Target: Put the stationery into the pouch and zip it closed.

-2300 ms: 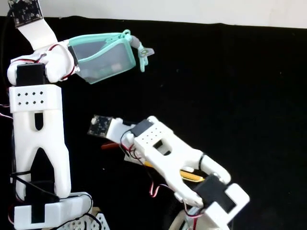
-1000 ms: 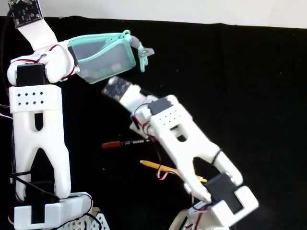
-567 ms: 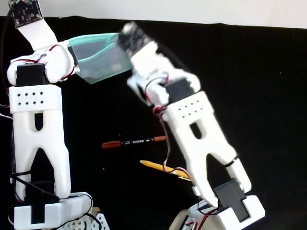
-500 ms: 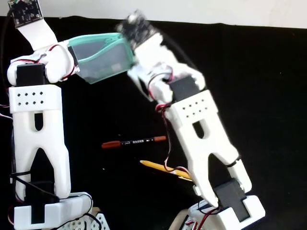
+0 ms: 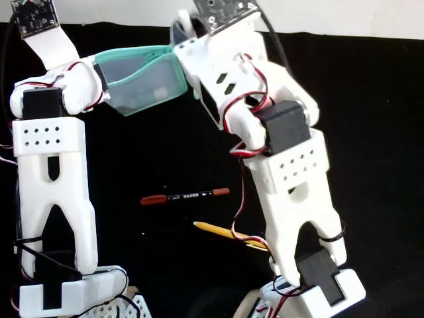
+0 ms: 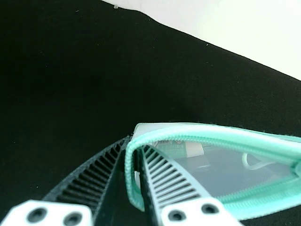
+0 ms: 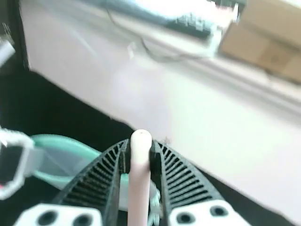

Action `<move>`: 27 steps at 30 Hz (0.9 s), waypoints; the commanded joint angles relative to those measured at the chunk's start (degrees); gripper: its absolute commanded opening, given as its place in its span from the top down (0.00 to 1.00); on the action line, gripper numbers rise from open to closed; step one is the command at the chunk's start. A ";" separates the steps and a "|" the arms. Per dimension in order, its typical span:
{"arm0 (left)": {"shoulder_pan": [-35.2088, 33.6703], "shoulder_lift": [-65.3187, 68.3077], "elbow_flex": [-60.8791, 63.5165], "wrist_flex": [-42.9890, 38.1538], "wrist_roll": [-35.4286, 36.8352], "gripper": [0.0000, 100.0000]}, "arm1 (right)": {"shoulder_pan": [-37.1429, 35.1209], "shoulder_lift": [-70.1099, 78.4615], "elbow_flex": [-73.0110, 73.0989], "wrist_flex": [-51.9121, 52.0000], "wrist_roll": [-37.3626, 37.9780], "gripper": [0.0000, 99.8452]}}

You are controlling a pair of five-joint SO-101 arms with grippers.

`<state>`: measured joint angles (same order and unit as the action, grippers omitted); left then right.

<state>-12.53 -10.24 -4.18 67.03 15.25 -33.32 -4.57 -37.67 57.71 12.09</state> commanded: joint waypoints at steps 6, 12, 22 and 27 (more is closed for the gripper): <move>-0.57 0.22 0.22 -0.53 0.26 0.99 | -5.23 9.19 -21.67 0.31 -0.44 0.99; -0.57 0.22 0.22 -0.53 0.26 0.99 | -5.76 14.73 -34.33 0.66 -2.81 0.99; -0.57 0.22 0.22 -0.53 0.26 0.99 | -8.04 25.80 -54.73 2.68 -3.16 0.99; -0.57 0.22 0.22 -0.53 0.26 0.99 | -9.80 33.71 -64.40 1.80 -3.16 0.99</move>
<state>-12.53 -10.24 -4.18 67.03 15.25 -42.11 26.73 -94.55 60.26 9.36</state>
